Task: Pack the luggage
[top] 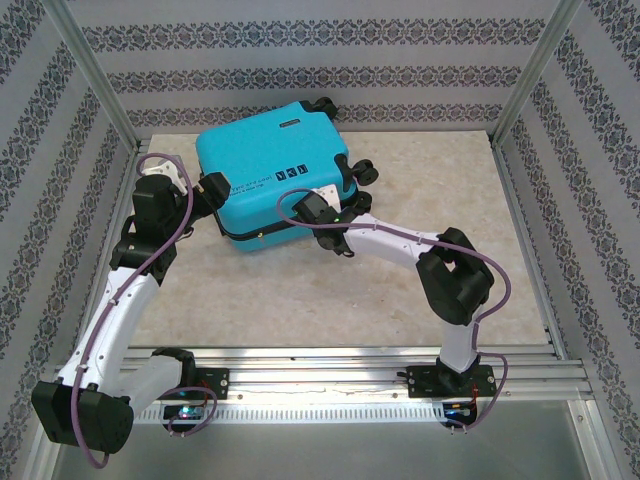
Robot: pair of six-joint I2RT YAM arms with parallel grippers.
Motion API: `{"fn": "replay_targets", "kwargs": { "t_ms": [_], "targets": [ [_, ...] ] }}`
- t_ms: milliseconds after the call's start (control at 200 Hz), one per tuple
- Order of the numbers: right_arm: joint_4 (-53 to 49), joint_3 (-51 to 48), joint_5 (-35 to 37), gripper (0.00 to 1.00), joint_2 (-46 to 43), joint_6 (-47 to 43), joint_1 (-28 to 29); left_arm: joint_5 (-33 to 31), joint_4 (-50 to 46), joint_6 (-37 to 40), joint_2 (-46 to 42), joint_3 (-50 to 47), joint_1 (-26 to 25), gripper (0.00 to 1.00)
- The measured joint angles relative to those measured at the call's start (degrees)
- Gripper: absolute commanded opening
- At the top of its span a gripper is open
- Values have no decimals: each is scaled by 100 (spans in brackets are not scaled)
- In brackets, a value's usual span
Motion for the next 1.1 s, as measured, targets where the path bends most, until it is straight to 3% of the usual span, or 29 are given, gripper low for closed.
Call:
{"fn": "replay_targets", "kwargs": {
  "t_ms": [545, 829, 974, 1099],
  "targets": [
    [337, -326, -463, 16, -4, -164, -205, -2, 0, 2, 0, 0, 0, 75],
    [568, -511, -713, 30, -42, -223, -341, 0, 0, 0, 0, 0, 0, 75],
    [612, -509, -813, 18, -44, -304, -391, 0, -2, 2, 0, 2, 0, 75],
    [953, -632, -1209, 16, -107, -621, -573, -2, -28, 2, 0, 44, 0, 75]
  ]
}}
